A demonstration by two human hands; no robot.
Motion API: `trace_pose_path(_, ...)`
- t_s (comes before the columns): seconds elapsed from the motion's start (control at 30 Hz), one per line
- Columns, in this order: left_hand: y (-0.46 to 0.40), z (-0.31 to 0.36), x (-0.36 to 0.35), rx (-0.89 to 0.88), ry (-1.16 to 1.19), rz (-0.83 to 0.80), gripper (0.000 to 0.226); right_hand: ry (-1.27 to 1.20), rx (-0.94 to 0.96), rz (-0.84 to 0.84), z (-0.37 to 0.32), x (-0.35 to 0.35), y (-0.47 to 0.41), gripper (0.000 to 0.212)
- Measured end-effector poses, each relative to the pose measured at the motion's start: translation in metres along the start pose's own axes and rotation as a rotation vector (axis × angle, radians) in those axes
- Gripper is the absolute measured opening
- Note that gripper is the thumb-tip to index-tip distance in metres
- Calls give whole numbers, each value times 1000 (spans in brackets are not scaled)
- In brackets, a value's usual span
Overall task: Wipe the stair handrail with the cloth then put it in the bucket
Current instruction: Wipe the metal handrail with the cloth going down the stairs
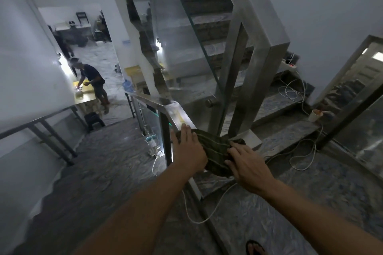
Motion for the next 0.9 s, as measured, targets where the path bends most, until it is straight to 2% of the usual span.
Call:
trace_pose_path(0.1,-21,-25,1,20,13,-44,65,90,-7,3,-30,-8,-2,57)
trace_pose_path(0.33,-60,-54,5,-39,78,-133,58,17,-117,32,-74,-14,-31,52)
trace_pose_path(0.47,-72,-63,10,-91,86,-141,54,-53,-95,-82,-84,-27,-49,60)
trace_pose_path(0.9,-131,-89,2,-131,191,-24,61,-140,-163,-109,-95,-36,-95,66)
Point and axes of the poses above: each hand's wrist, its own y-axis away from the middle knuckle, its own x-axis out of the back of the hand, z = x × y, the point moved 6 cm from there along -y, towards the middle knuckle
